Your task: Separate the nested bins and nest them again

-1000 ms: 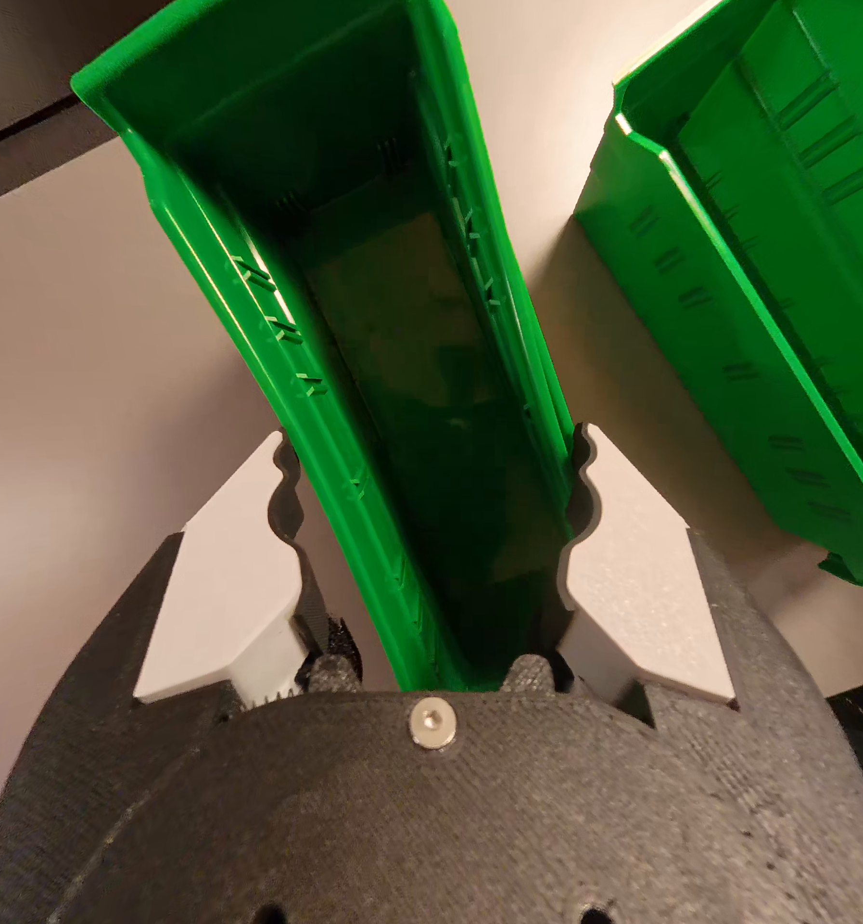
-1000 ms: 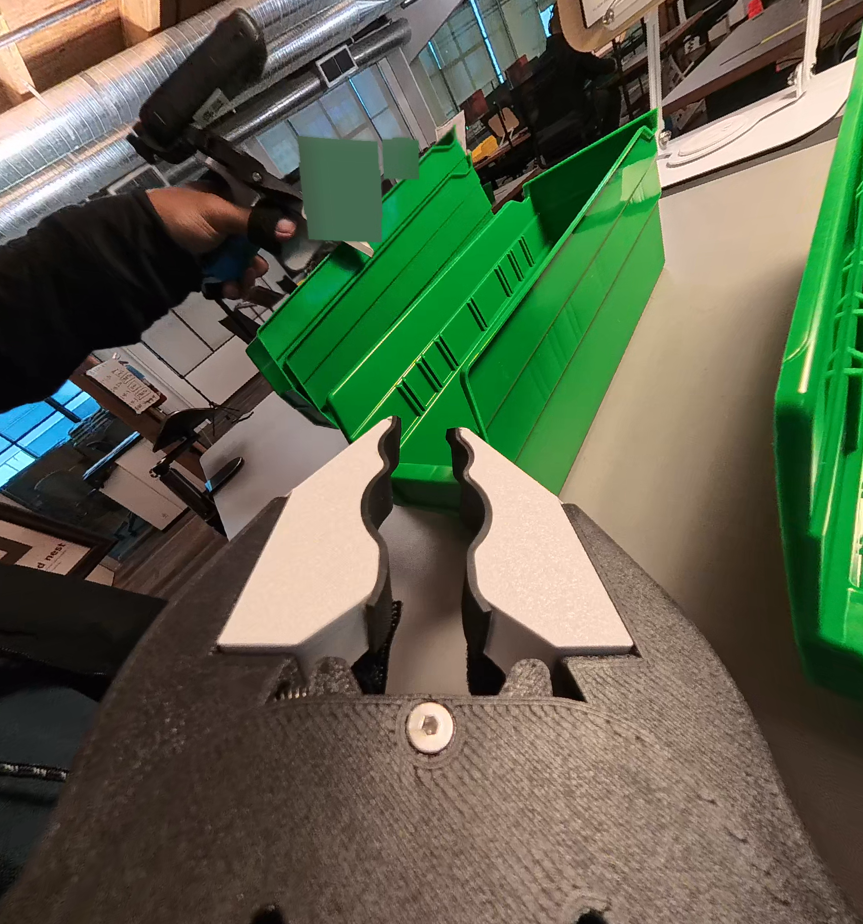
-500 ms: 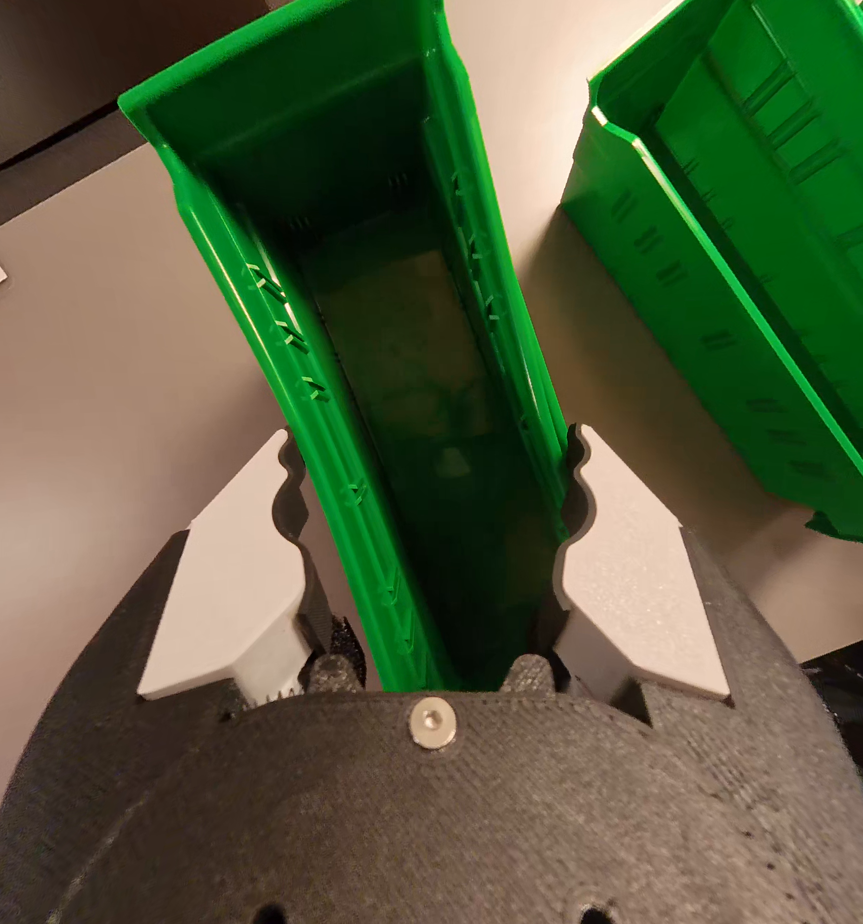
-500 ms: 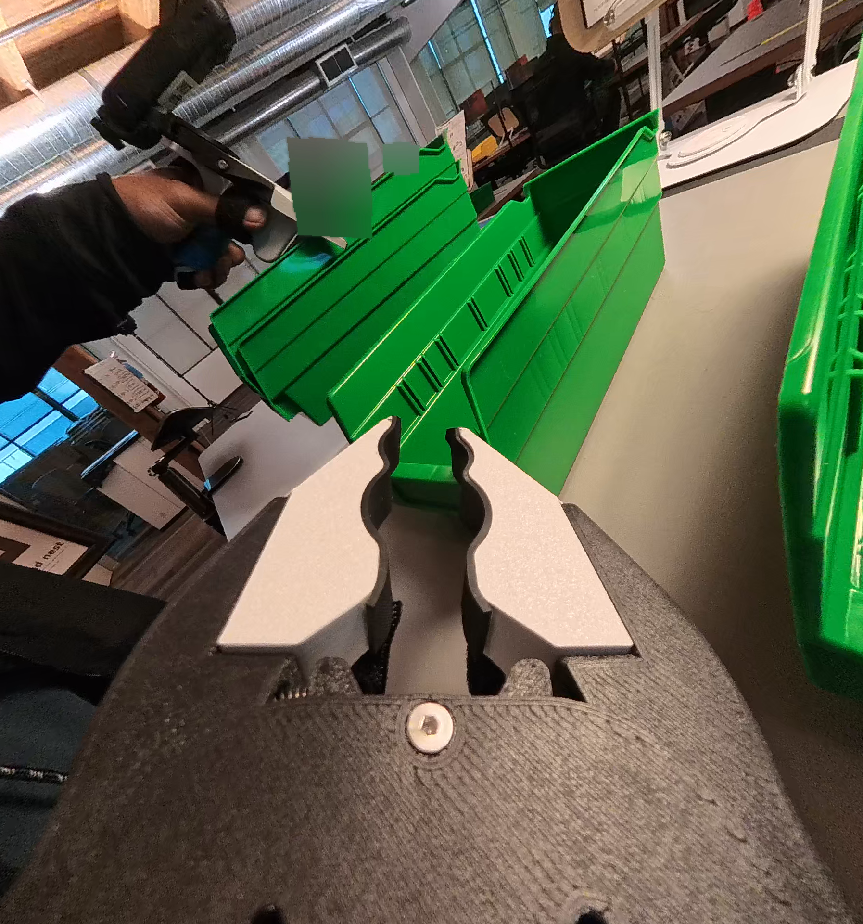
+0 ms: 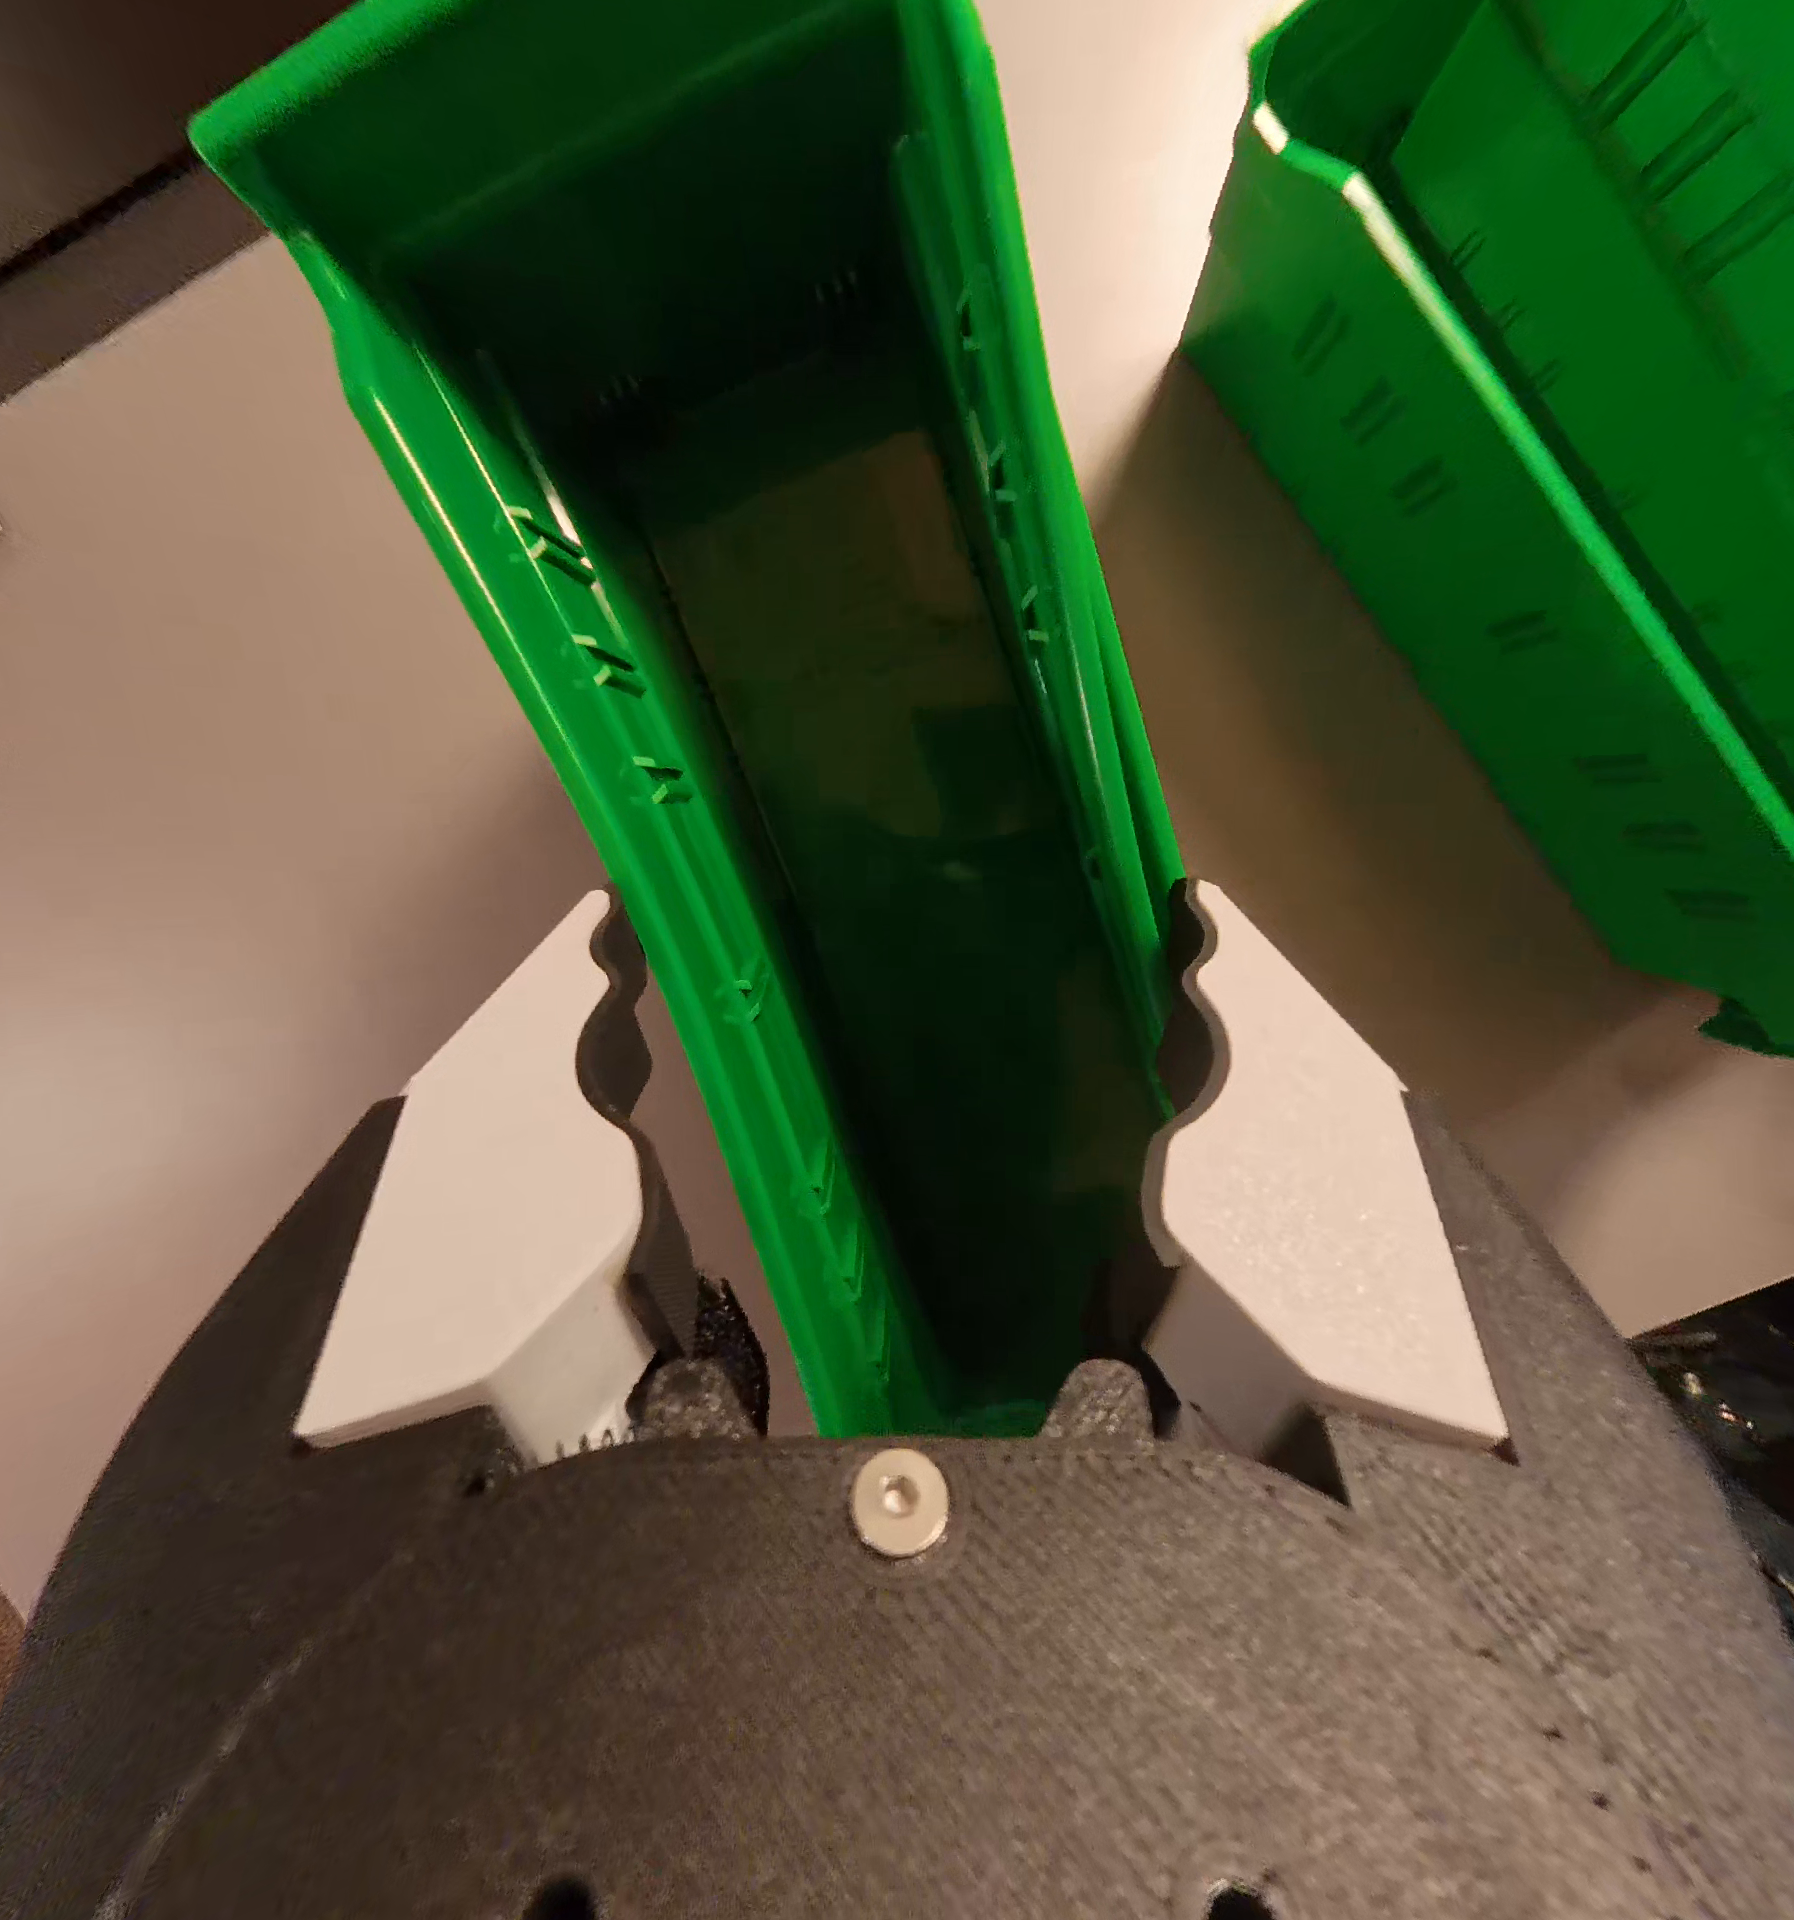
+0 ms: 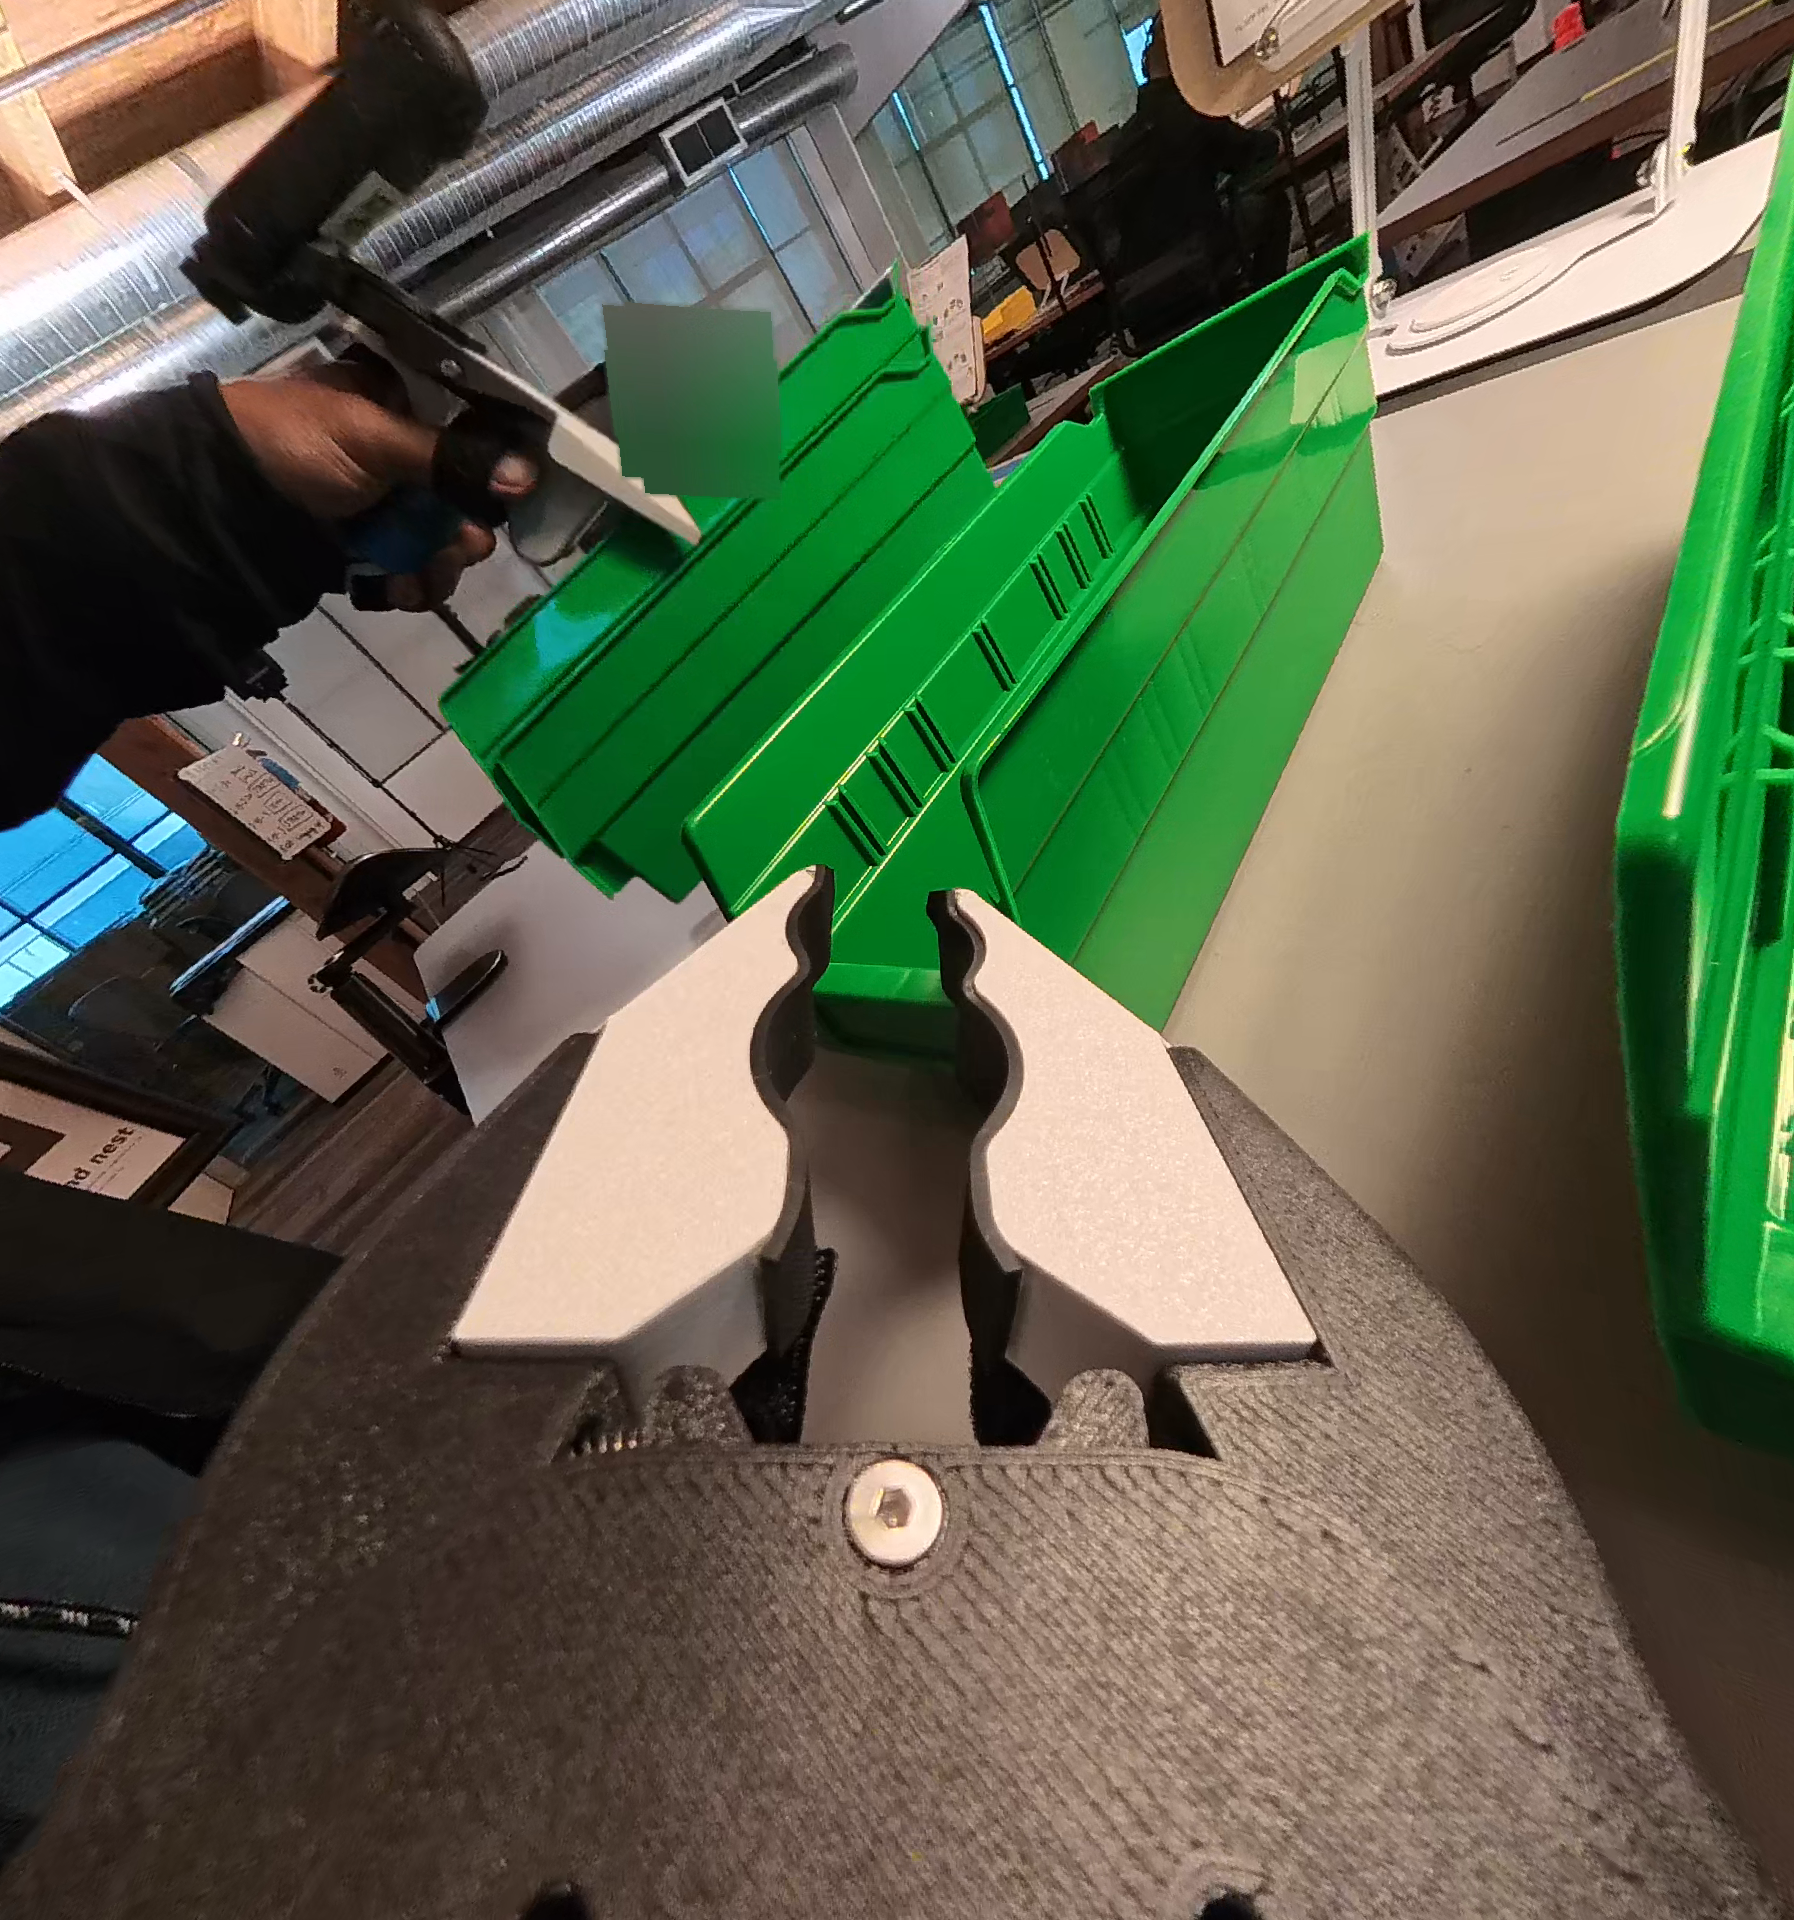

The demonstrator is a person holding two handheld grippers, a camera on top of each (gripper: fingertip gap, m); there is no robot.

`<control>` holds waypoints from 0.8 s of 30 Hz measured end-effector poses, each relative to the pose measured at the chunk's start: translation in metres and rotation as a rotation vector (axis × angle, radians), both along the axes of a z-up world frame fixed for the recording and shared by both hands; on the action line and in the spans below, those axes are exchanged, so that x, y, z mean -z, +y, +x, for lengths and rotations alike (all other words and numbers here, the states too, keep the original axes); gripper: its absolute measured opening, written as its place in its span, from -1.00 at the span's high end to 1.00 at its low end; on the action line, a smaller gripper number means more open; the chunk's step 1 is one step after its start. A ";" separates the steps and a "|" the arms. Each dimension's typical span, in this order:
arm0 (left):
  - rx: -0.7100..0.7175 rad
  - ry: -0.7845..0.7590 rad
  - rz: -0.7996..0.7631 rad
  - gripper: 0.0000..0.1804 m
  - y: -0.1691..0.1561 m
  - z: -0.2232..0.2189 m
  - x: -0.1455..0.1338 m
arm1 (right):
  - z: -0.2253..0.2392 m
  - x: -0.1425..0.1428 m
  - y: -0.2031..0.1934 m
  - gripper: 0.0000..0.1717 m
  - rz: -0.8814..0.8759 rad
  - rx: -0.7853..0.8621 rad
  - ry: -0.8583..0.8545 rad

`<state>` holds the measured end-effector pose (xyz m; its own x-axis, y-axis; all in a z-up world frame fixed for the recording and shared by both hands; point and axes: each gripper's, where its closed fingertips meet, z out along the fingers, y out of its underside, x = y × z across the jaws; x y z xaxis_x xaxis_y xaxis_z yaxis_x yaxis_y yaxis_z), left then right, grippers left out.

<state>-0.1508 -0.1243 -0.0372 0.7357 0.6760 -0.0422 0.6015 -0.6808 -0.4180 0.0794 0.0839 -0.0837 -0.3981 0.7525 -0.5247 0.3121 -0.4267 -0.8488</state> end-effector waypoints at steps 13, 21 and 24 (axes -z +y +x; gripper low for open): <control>0.016 -0.014 -0.017 -0.10 -0.006 0.002 0.001 | 0.001 -0.001 0.000 0.75 -0.004 -0.005 0.005; 0.000 -0.011 0.051 -0.07 -0.001 0.000 -0.005 | 0.003 -0.003 -0.001 0.76 -0.025 -0.025 0.013; 0.020 -0.040 0.034 -0.07 -0.001 0.008 0.001 | 0.003 -0.002 -0.003 0.75 -0.021 -0.032 0.010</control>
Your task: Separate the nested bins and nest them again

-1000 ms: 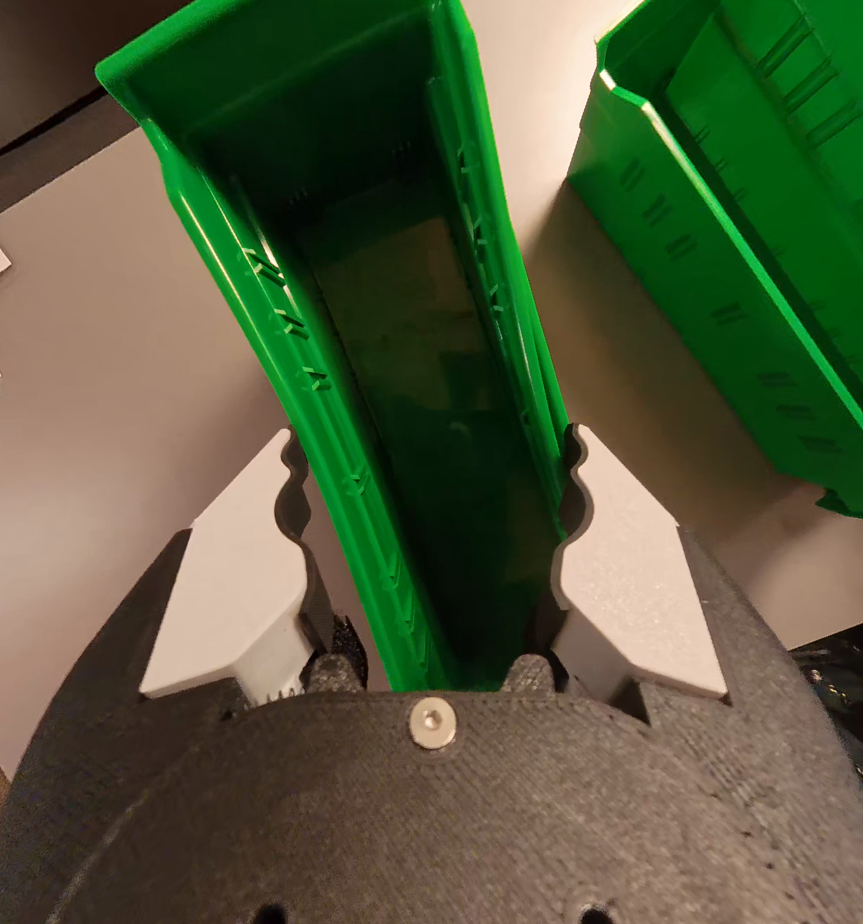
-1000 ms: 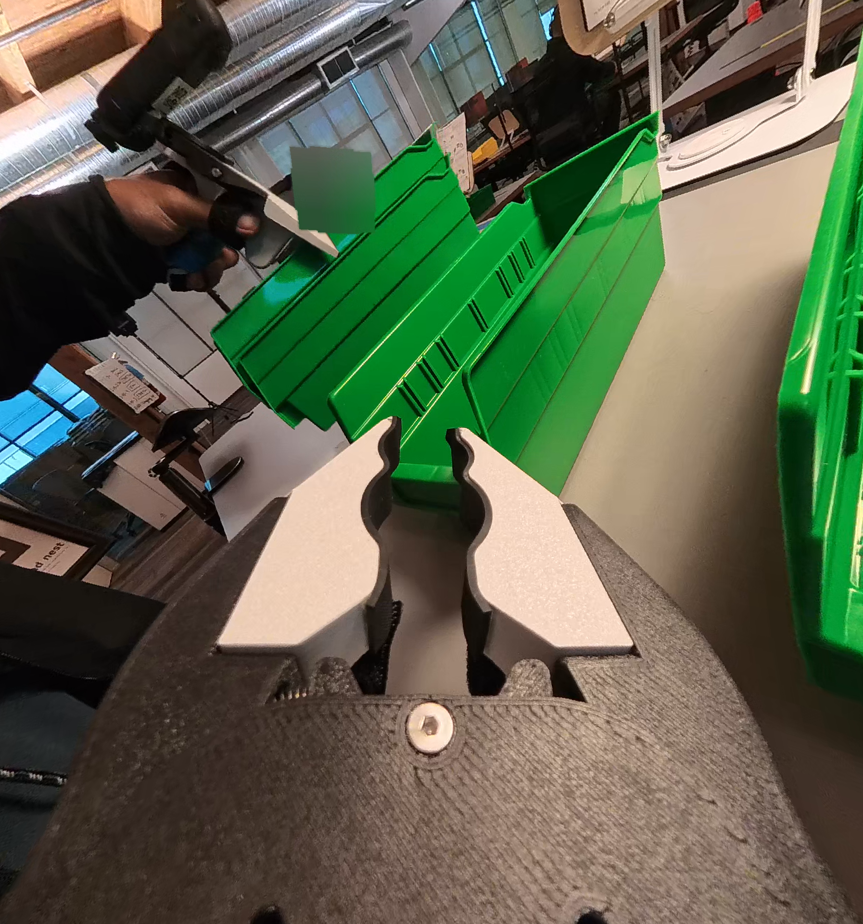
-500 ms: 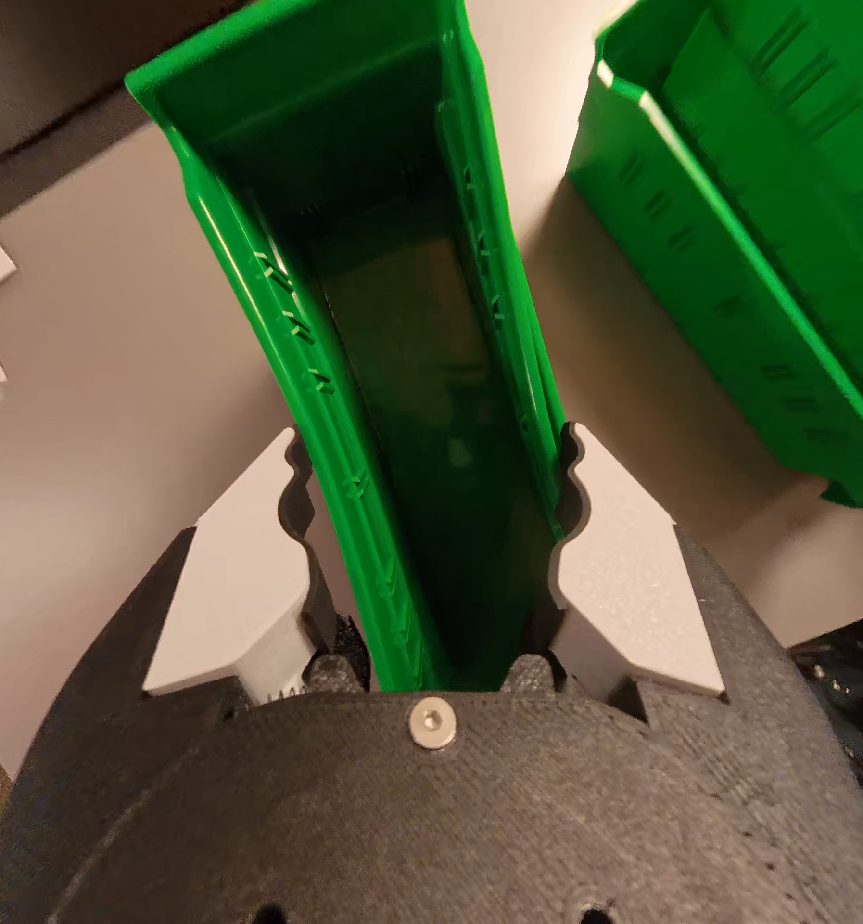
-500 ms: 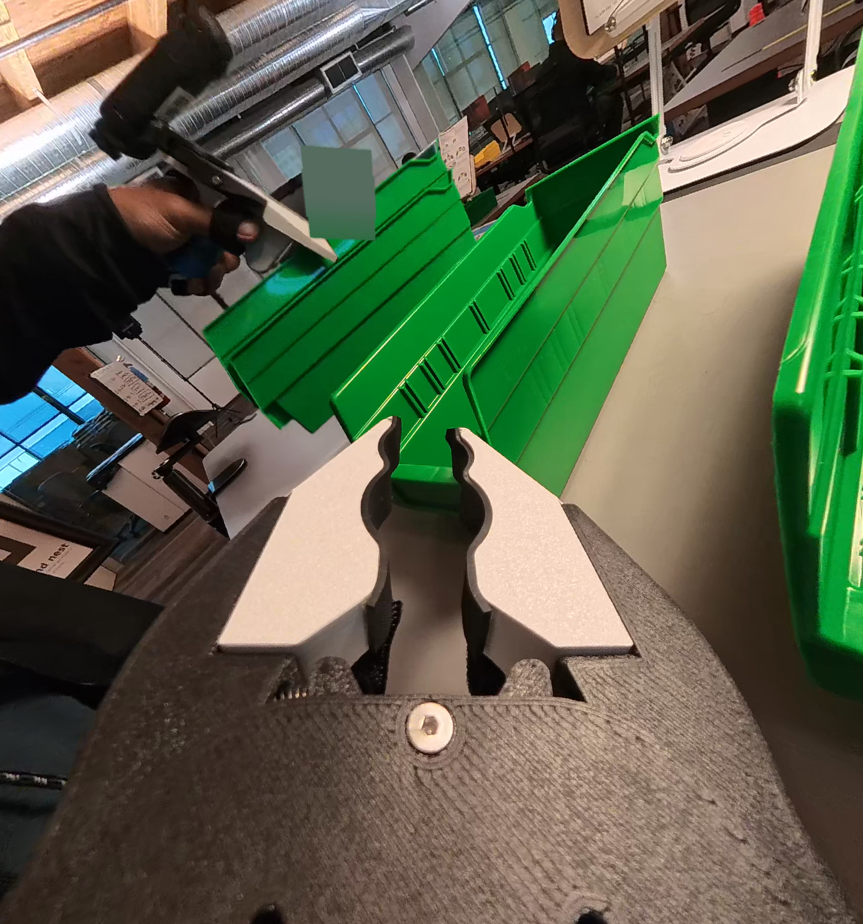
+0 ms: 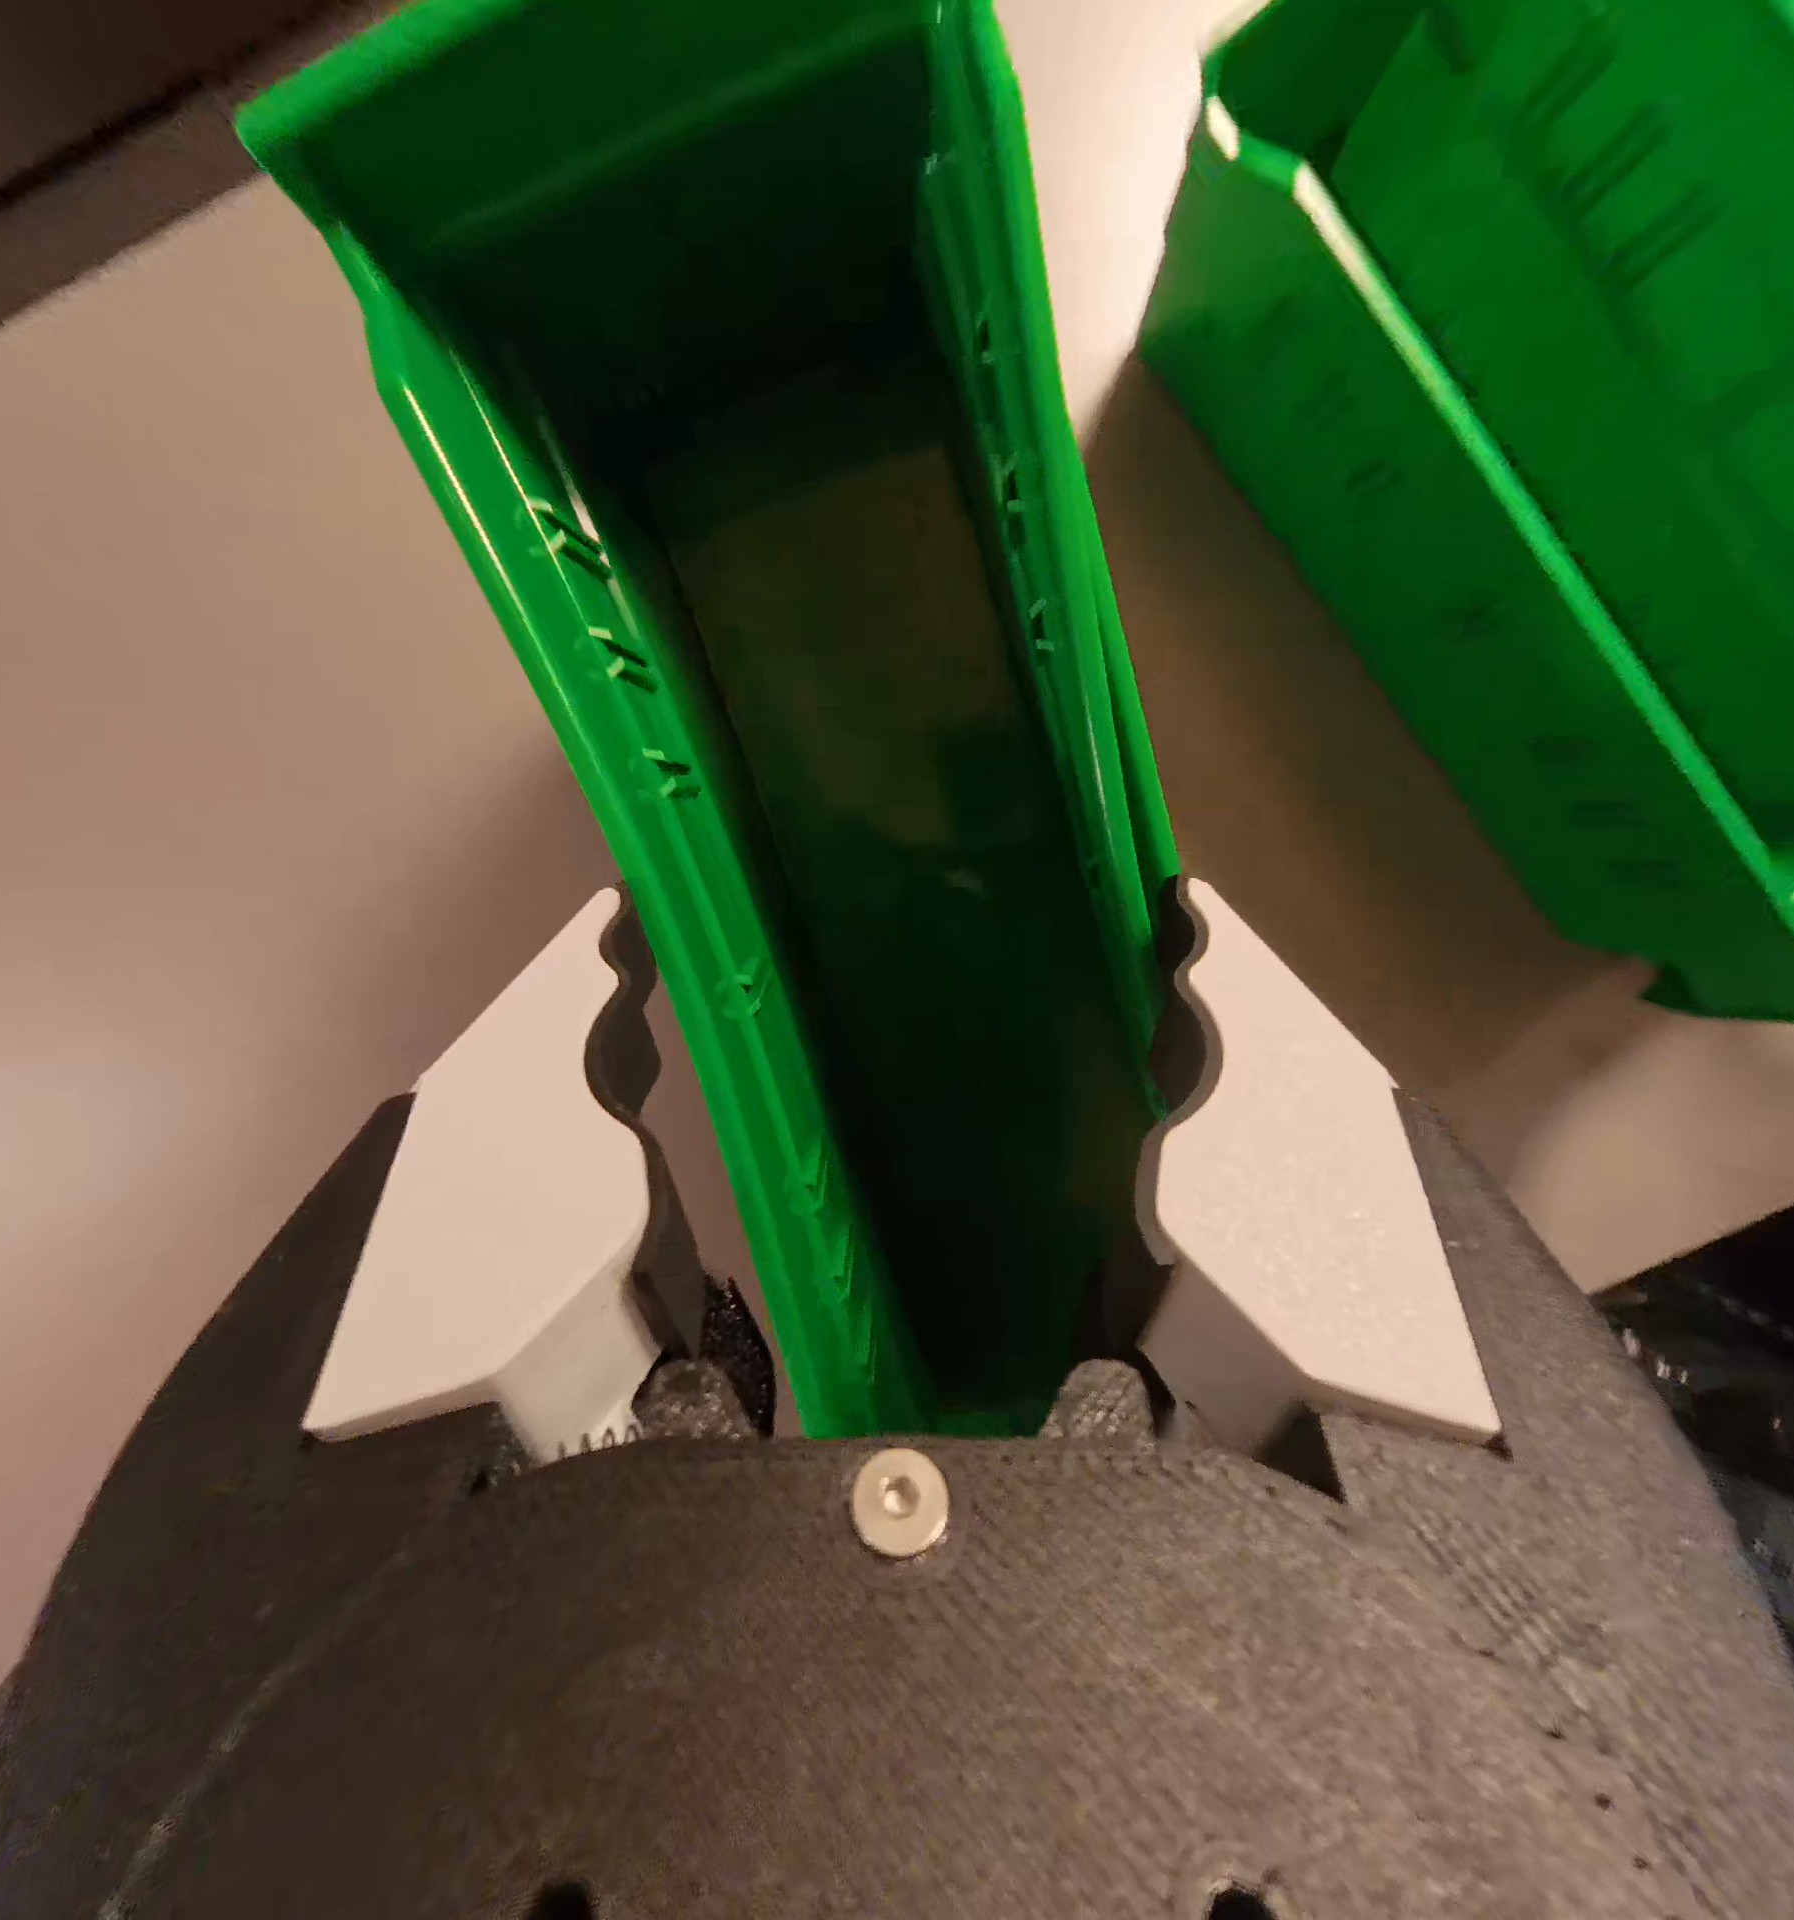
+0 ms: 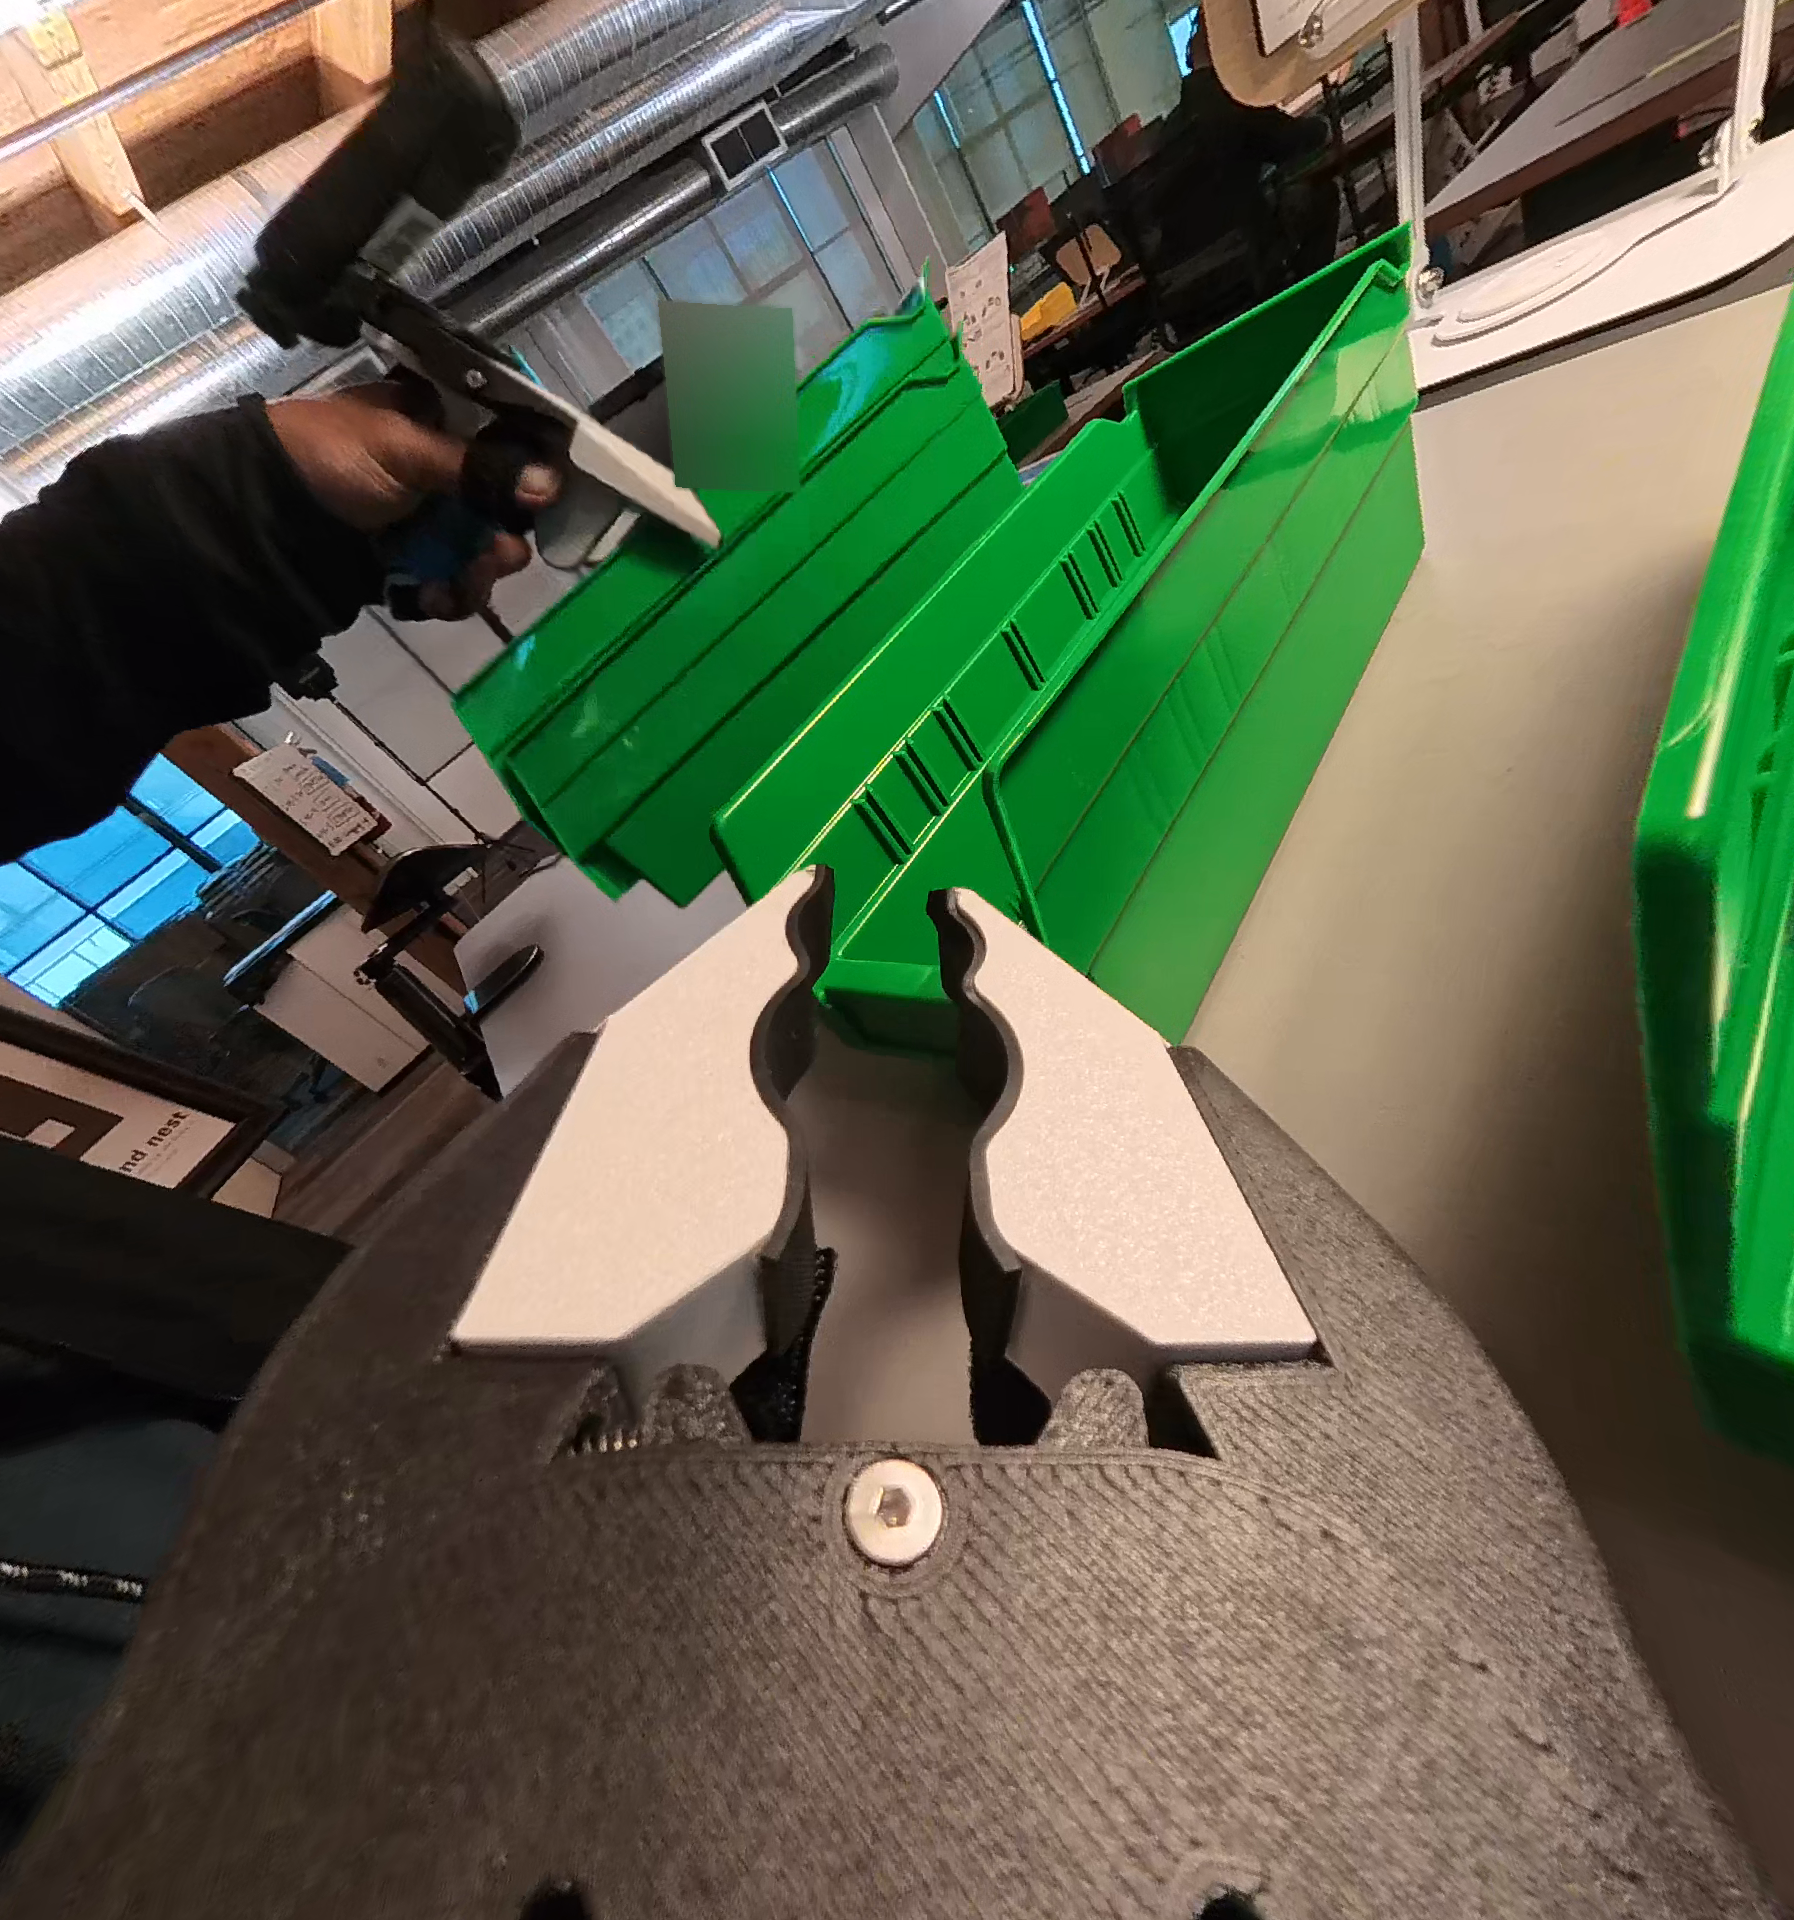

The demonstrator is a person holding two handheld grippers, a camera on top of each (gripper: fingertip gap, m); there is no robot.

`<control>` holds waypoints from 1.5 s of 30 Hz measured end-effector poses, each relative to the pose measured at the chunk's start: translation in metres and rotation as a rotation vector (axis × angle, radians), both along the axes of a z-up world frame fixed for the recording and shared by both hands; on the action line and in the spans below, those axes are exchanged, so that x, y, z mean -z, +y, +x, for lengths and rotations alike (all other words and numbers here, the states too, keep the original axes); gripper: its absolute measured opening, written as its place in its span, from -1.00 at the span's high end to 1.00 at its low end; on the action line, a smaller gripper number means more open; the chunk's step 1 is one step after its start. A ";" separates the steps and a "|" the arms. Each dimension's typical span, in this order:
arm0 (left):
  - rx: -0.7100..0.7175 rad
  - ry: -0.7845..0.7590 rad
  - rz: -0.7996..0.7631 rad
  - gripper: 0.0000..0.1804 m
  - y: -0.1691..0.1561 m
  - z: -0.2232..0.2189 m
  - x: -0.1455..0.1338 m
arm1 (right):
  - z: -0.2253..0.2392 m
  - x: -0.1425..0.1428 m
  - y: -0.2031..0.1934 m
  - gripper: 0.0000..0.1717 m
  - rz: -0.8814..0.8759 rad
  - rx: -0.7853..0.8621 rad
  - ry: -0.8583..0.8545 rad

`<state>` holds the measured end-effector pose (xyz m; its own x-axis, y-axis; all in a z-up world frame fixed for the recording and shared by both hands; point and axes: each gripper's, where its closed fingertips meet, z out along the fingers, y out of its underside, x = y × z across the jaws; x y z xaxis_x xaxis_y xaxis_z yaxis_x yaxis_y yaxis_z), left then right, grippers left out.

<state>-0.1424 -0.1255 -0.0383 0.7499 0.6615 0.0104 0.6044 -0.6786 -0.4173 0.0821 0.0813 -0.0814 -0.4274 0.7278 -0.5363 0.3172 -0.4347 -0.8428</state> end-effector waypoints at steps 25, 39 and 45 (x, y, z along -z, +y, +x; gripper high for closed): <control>0.086 0.024 -0.001 -0.12 0.016 0.023 0.009 | 0.003 -0.001 -0.006 0.75 0.006 -0.034 0.008; 0.068 0.063 -0.082 -0.20 0.006 0.026 0.014 | 0.003 -0.001 -0.006 0.75 0.002 -0.037 0.010; 0.081 -0.003 -0.143 -0.25 -0.006 0.042 0.029 | 0.004 -0.002 -0.006 0.75 -0.002 -0.038 0.015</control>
